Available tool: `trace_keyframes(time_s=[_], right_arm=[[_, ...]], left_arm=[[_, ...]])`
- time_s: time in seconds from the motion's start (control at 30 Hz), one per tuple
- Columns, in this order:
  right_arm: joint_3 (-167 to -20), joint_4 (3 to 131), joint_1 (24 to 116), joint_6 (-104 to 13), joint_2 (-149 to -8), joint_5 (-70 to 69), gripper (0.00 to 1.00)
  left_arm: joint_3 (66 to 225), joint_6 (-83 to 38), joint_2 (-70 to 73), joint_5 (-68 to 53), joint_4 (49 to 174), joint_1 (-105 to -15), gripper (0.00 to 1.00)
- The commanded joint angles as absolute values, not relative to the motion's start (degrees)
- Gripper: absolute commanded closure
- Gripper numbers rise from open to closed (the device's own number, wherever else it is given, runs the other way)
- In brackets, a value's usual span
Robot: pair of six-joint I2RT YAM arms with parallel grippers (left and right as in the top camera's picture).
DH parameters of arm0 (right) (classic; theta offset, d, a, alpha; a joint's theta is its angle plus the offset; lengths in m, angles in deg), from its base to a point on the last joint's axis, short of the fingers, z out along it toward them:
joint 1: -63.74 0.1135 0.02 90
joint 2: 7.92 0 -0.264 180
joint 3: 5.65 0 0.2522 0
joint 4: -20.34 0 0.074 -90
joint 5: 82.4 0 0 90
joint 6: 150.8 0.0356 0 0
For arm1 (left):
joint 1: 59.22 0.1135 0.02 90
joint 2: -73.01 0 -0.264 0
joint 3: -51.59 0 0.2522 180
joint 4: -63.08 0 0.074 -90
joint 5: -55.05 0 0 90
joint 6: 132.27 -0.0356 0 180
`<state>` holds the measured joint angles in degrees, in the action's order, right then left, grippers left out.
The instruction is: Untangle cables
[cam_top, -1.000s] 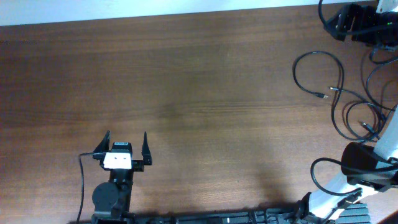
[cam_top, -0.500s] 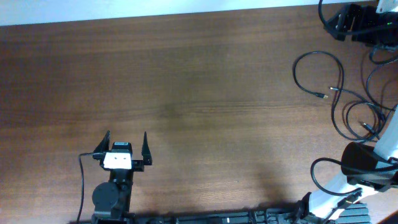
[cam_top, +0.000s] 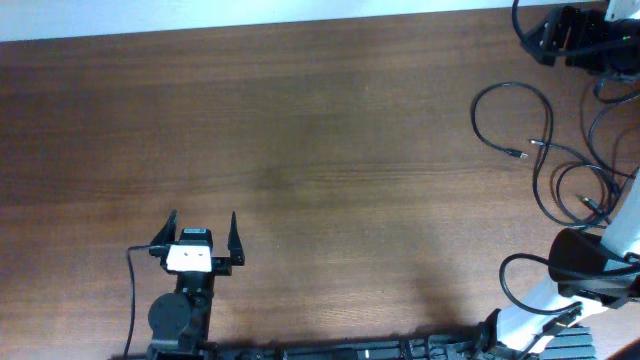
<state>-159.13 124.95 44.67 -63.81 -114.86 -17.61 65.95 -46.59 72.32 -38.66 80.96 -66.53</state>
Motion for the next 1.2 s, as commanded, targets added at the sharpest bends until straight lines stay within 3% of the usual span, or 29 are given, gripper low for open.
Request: trace_keyframes(time_s=[0.0,0.33,0.43,0.6,0.8,1.17], right_arm=[[-159.5,124.8,45.0,-64.0,-114.4,-18.2,0.01],[-159.2,120.7,51.5,-63.8,-107.4,-7.1,0.01],[-151.4,115.7,51.8,-62.0,-101.6,-7.1,0.01],[-111.1,85.2,51.8,-58.4,-86.3,-7.1,0.01],[-75.7,59.1,51.8,-58.3,-78.9,-9.1,0.01],[-38.2,5.9,51.8,-58.4,-73.4,-12.3,0.01]], left_arm=[[65.8,-47.5,72.7,-39.7,81.2,-66.4,0.01],[65.8,-47.5,72.7,-39.7,81.2,-66.4,0.01],[65.8,-47.5,72.7,-39.7,81.2,-66.4,0.01],[65.8,-47.5,72.7,-39.7,81.2,-66.4,0.01],[65.8,-47.5,72.7,-39.7,81.2,-66.4,0.01],[65.8,-47.5,72.7,-39.7,81.2,-66.4,0.01]])
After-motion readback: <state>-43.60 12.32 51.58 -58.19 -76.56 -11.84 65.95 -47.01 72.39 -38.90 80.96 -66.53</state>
